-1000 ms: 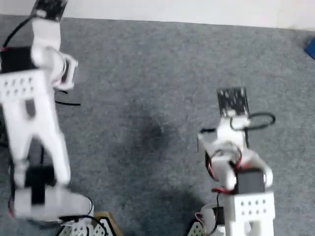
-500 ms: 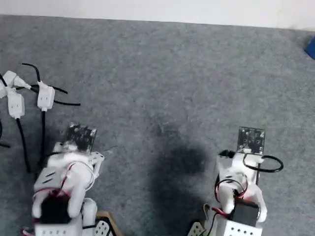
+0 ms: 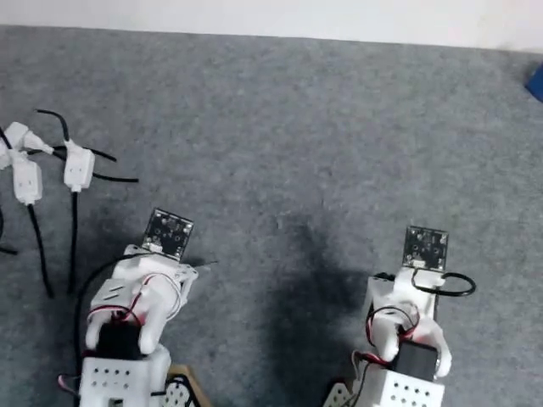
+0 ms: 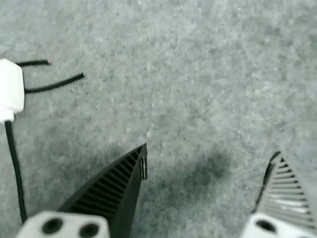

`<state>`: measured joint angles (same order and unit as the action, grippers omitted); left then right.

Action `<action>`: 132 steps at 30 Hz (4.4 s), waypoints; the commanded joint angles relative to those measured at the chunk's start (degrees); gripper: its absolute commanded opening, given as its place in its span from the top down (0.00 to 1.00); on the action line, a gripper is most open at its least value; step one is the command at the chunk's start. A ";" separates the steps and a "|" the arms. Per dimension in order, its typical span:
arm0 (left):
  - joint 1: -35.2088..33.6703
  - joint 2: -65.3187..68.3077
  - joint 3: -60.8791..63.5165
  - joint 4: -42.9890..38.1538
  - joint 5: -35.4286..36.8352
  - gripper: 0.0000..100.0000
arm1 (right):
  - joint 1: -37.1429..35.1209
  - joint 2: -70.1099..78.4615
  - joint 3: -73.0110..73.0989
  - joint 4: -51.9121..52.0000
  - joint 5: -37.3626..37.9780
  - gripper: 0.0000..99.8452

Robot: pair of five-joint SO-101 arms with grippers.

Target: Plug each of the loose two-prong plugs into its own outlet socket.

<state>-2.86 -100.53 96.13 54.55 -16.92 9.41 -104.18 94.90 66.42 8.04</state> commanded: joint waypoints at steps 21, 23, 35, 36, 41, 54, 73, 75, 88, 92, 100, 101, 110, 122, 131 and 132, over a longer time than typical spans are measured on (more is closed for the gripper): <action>0.75 -2.07 1.10 21.98 0.35 0.63 | 0.57 -0.57 8.57 4.79 0.79 0.96; 0.75 -2.07 1.10 21.98 0.35 0.63 | 0.57 -0.57 8.57 4.79 0.79 0.96; 0.75 -2.07 1.10 21.98 0.35 0.63 | 0.57 -0.57 8.57 4.79 0.79 0.96; 0.75 -2.07 1.10 21.98 0.35 0.63 | 0.57 -0.57 8.57 4.79 0.79 0.96; 0.75 -2.07 1.10 21.98 0.35 0.63 | 0.57 -0.57 8.57 4.79 0.79 0.96; 0.75 -2.07 1.10 21.98 0.35 0.63 | 0.57 -0.57 8.57 4.79 0.79 0.96; 0.75 -2.07 1.10 21.98 0.35 0.63 | 0.57 -0.57 8.57 4.79 0.79 0.96; 0.75 -2.07 1.10 21.98 0.35 0.63 | 0.57 -0.57 8.57 4.79 0.79 0.96; 0.75 -2.07 1.10 21.98 0.35 0.63 | 0.57 -0.57 8.57 4.79 0.79 0.96; 0.75 -2.07 1.10 21.98 0.35 0.63 | 0.57 -0.57 8.57 4.79 0.79 0.96; 0.75 -2.07 1.10 21.98 0.35 0.63 | 0.57 -0.57 8.57 4.79 0.79 0.96; 0.75 -2.07 1.10 21.98 0.35 0.63 | 0.57 -0.57 8.57 4.79 0.79 0.96; 0.75 -2.07 1.10 21.98 0.35 0.63 | 0.57 -0.57 8.57 4.79 0.79 0.96; 0.75 -2.07 1.10 21.98 0.35 0.63 | 0.57 -0.57 8.57 4.79 0.79 0.96; 0.75 -2.07 1.10 21.98 0.35 0.63 | 0.57 -0.57 8.57 4.79 0.79 0.96; 0.75 -2.07 1.10 21.98 0.35 0.63 | 0.57 -0.57 8.57 4.79 0.79 0.96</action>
<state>-2.86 -102.29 96.22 76.00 -16.92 9.49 -104.18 95.16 70.73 8.31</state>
